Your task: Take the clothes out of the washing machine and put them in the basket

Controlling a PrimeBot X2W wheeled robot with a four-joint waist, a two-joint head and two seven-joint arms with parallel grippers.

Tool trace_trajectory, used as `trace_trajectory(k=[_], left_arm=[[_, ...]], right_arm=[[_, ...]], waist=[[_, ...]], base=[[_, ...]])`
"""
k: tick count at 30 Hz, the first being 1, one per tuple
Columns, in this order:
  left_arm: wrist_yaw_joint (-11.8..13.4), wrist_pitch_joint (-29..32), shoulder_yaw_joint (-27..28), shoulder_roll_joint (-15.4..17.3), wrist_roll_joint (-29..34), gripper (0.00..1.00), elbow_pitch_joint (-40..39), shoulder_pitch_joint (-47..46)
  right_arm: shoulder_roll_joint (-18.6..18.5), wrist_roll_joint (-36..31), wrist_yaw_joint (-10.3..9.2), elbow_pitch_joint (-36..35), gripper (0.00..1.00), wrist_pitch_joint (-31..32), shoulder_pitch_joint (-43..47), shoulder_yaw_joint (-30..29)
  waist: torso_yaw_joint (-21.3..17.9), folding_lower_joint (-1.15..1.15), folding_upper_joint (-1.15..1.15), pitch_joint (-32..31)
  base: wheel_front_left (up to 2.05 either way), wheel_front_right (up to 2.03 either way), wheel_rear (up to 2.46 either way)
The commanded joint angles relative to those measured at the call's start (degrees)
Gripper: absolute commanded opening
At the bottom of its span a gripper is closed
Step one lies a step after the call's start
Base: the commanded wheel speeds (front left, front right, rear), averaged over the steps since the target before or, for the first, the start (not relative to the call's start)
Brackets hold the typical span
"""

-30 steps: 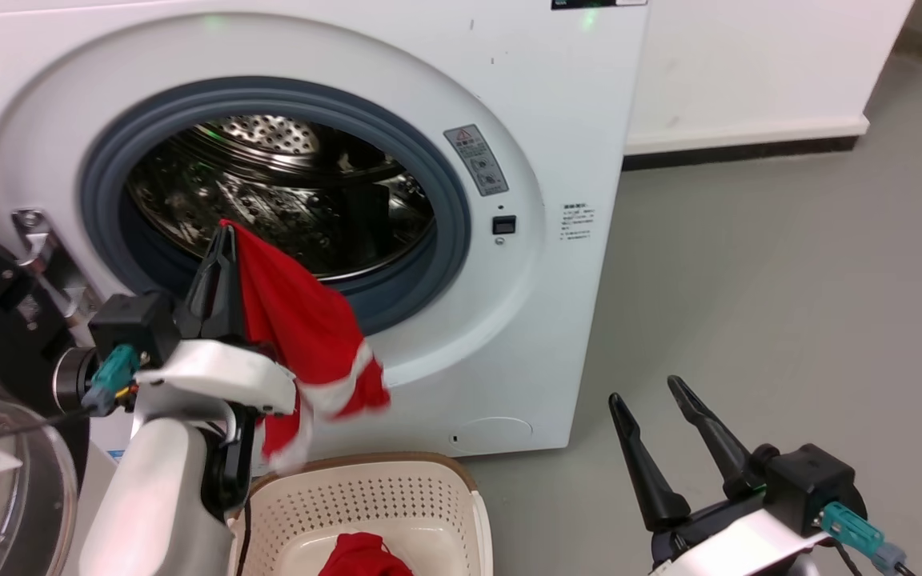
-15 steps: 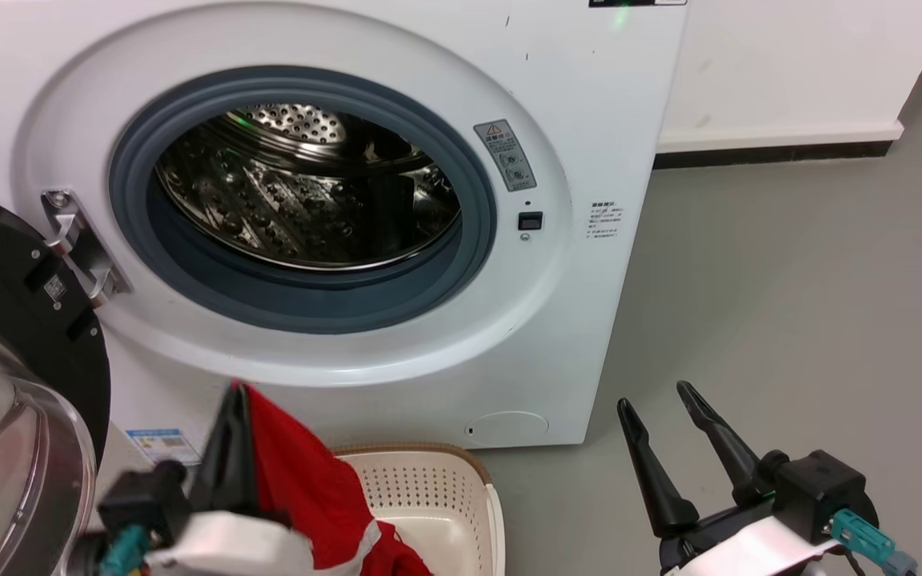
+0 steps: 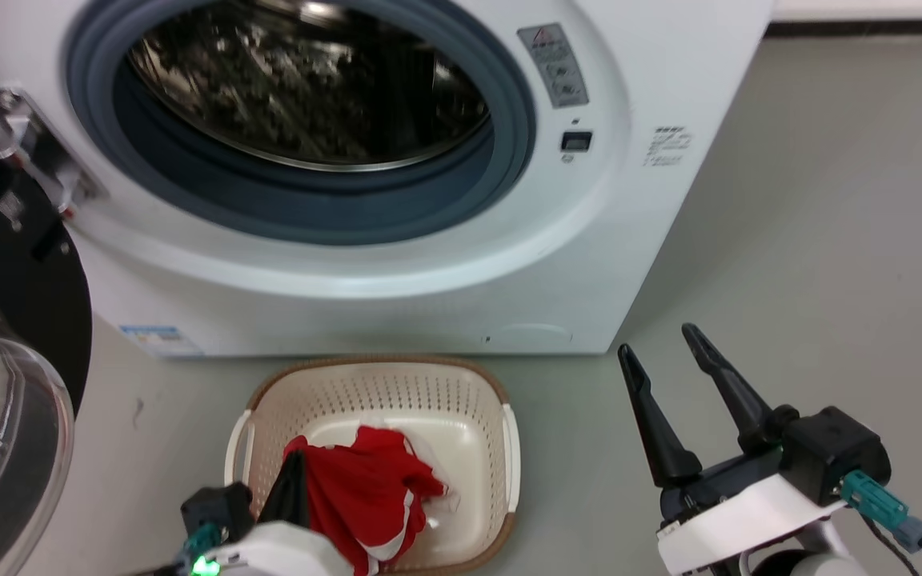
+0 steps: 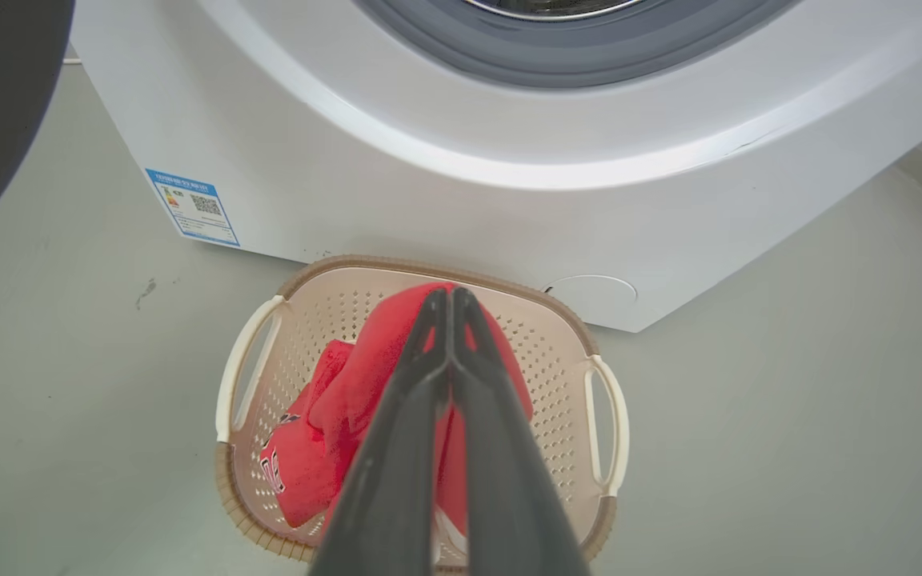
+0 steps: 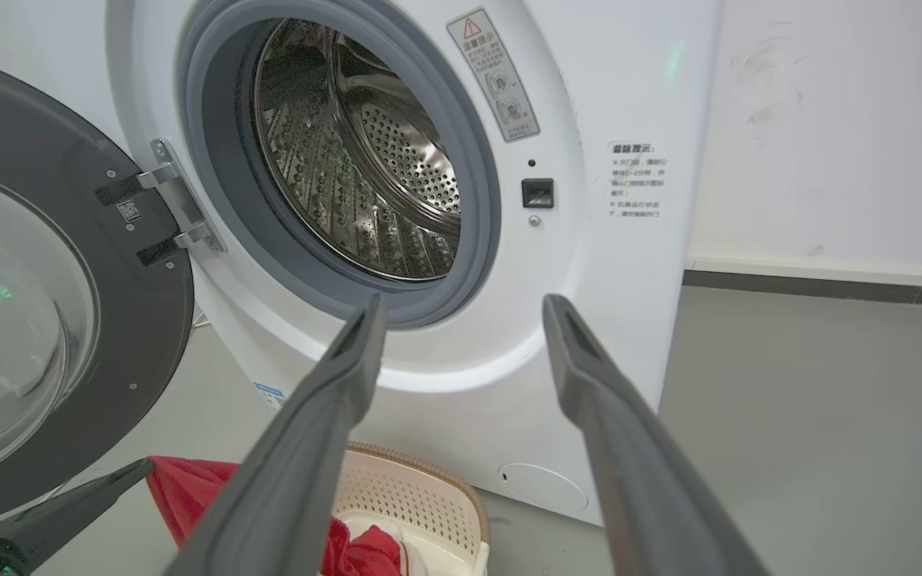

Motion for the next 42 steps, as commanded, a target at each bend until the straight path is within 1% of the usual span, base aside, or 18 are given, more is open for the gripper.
trace_trajectory(k=[1, 4, 8, 15, 20, 24, 26, 27, 28, 29, 32, 36, 42], left_arm=[[-0.7, -0.7, 0.2, -0.2, -0.3, 0.00, 2.7, -3.1], [-1.9, -1.7, 0.3, -1.1, -0.7, 0.00, 10.1, -10.6], [-3.1, -2.1, 1.0, -1.6, -1.6, 0.00, 19.2, -18.6], [-4.5, -2.1, 1.7, -2.1, -2.1, 0.00, 32.7, -28.9], [-5.2, -2.1, 2.0, -2.1, -2.7, 0.00, 41.3, -33.5], [-6.0, -2.2, 1.9, -2.1, -2.9, 0.00, 46.5, -35.9], [-6.2, -2.2, 1.8, -2.1, -3.1, 0.00, 47.4, -36.3], [-6.2, -2.2, 2.2, -1.8, -3.3, 0.34, 47.8, -36.5], [-6.0, -2.2, 2.2, -1.5, -3.1, 0.50, 48.0, -36.5], [-6.1, -2.1, 2.3, -1.6, -3.1, 1.00, 48.3, -36.2], [-6.2, -2.1, 2.7, -1.4, -2.9, 1.00, 48.0, -34.0], [-5.9, -2.2, 3.4, -0.8, -2.1, 1.00, 45.4, -30.6], [-5.1, -2.2, 5.2, -0.6, 0.5, 1.00, 36.6, -23.5]], right_arm=[[0.0, -0.7, -0.02, -0.5, 1.00, 0.1, -1.2, -0.1], [0.0, -1.4, -0.02, -1.2, 1.00, 0.3, -3.2, -0.1], [0.0, -1.8, -0.02, -1.5, 1.00, -0.1, -5.7, 0.3], [0.0, -2.4, -0.02, -0.7, 1.00, -1.1, -9.2, 1.1], [0.0, -2.0, -0.02, 0.2, 1.00, -2.3, -11.1, 1.4], [0.0, -1.6, -0.02, 1.5, 1.00, -3.1, -11.9, 1.7], [0.0, -1.5, -0.02, 1.9, 1.00, -3.3, -12.1, 1.8], [0.0, -1.3, -0.02, 2.3, 1.00, -3.5, -12.1, 1.8], [0.0, -1.2, -0.02, 2.8, 1.00, -3.7, -12.3, 1.8], [0.0, -1.0, -0.02, 3.5, 1.00, -4.0, -12.3, 1.8], [0.0, -0.4, -0.02, 5.5, 1.00, -4.8, -11.6, 1.8], [0.0, 0.4, -0.02, 7.7, 1.00, -5.6, -10.2, 1.9], [0.0, 0.6, -0.02, 9.6, 1.00, -5.6, -7.3, 0.6]], waist=[[2.0, -0.01, 0.00, 5.4], [2.7, -0.01, 0.00, 10.1], [2.6, -0.01, 0.00, 15.6], [0.8, -0.01, 0.00, 23.3], [-0.6, -0.01, 0.00, 26.6], [-1.2, -0.01, 0.00, 27.4], [-1.3, -0.01, 0.00, 27.3], [-1.4, -0.01, 0.00, 26.9], [-1.5, -0.01, 0.00, 26.4], [-1.5, -0.01, 0.00, 25.5], [-1.5, -0.01, 0.00, 21.5], [-1.6, -0.01, 0.00, 14.7], [-1.7, -0.01, 0.00, 4.8]], base=[[0.00, 0.00, 0.00], [0.00, 0.00, 0.00], [0.00, 0.00, 0.00], [0.00, 0.00, 0.00], [0.00, 0.00, 0.00], [0.00, 0.00, 0.00], [0.00, 0.00, 0.00], [0.00, 0.00, 0.00], [0.00, 0.00, 0.00], [0.00, 0.00, 0.00], [0.00, 0.00, 0.00], [0.00, 0.00, 0.00], [0.00, 0.00, 0.00]])
